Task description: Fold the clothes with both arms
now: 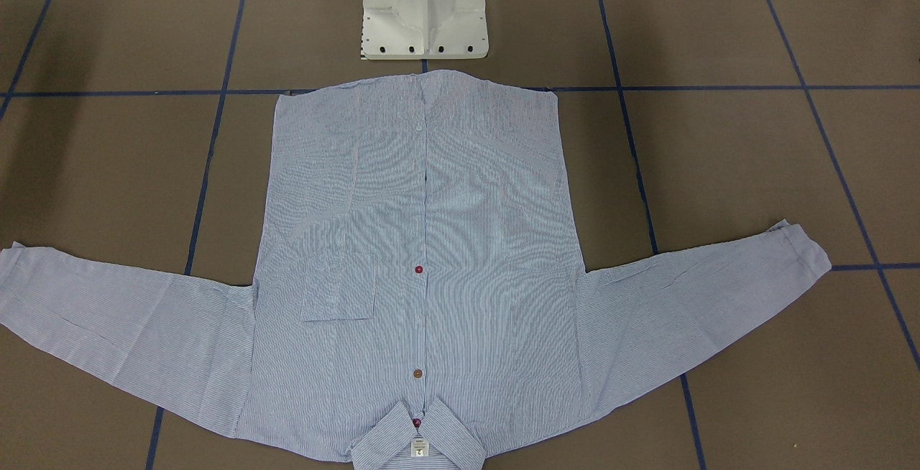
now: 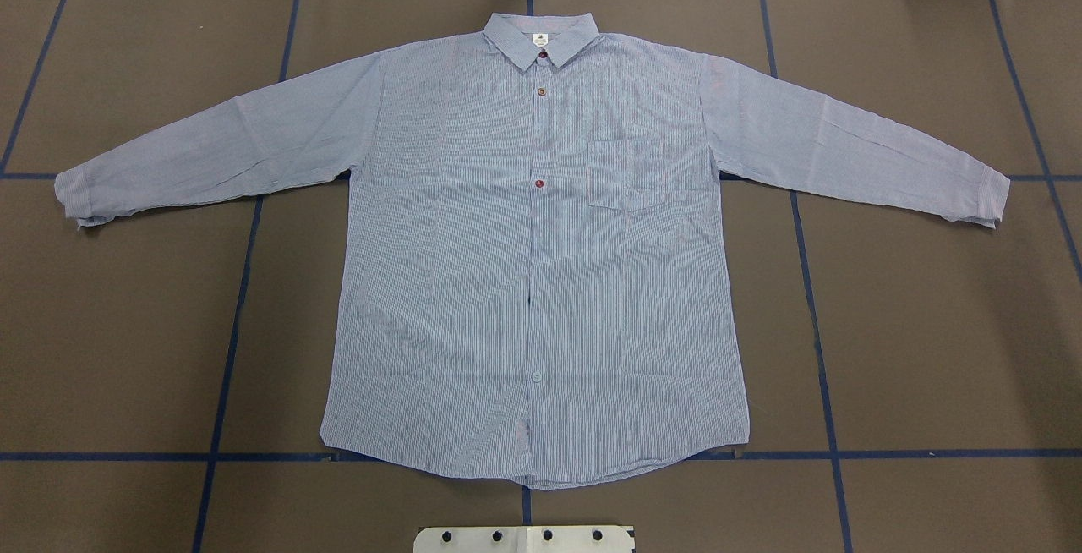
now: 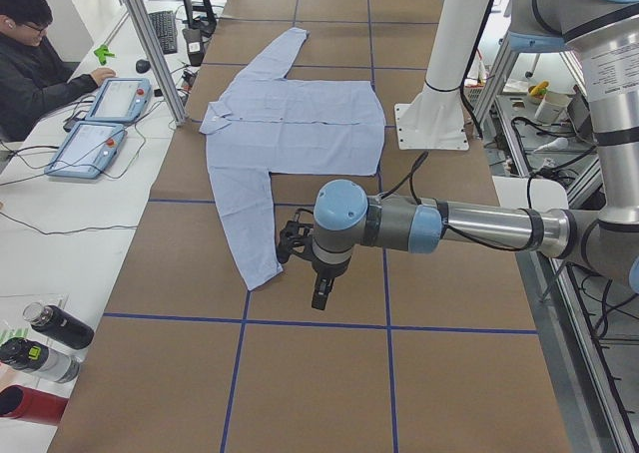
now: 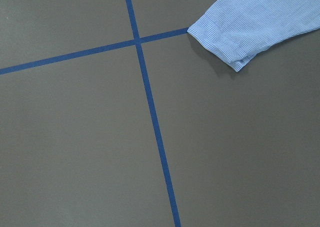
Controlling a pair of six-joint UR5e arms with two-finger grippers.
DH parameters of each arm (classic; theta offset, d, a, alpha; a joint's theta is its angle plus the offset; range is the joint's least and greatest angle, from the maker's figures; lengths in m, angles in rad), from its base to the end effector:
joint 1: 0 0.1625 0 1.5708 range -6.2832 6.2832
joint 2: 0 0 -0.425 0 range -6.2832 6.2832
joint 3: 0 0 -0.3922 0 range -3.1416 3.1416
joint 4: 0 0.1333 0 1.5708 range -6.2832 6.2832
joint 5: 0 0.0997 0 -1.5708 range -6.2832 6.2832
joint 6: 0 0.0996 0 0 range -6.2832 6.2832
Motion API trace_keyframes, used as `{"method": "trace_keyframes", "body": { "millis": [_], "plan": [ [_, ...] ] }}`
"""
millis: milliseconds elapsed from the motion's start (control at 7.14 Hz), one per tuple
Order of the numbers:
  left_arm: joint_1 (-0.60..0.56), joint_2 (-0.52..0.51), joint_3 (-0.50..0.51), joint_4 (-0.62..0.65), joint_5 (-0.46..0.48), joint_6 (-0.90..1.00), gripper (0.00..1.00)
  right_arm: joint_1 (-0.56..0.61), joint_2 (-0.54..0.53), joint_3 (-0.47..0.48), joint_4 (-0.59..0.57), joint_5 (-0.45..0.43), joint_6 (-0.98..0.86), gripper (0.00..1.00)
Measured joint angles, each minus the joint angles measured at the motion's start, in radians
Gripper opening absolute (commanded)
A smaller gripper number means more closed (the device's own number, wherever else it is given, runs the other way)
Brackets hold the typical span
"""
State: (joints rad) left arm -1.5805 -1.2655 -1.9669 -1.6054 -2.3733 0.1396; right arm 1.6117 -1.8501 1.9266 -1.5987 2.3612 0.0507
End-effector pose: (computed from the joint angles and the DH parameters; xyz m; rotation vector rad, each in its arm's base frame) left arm -0.0653 -0.3698 0.5885 0.1783 0.7913 0.1730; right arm 0.0779 -0.3740 0.6062 0.0422 -0.7906 0.0676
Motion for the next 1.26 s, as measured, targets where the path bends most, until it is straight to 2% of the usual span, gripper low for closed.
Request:
{"method": "trace_keyframes", "body": {
  "millis": [560,840,980,1120,1260],
  "plan": [
    [0.002,-0.016,-0.043,-0.004,0.038,0.003,1.00,-0.056,0.018,-0.007,0.088,-0.007,0.021,1.00],
    [0.004,-0.072,-0.042,-0.012,0.035,-0.001,1.00,-0.172,0.090,-0.050,0.201,-0.017,0.200,1.00],
    [0.004,-0.102,-0.036,-0.015,0.035,-0.001,1.00,-0.219,0.125,-0.109,0.294,-0.019,0.287,1.00],
    [0.005,-0.119,-0.032,-0.017,0.035,-0.001,1.00,-0.259,0.157,-0.200,0.434,-0.020,0.381,0.97],
    [0.005,-0.126,-0.031,-0.018,0.035,-0.002,1.00,-0.299,0.194,-0.300,0.591,-0.022,0.489,0.84]
  ]
}}
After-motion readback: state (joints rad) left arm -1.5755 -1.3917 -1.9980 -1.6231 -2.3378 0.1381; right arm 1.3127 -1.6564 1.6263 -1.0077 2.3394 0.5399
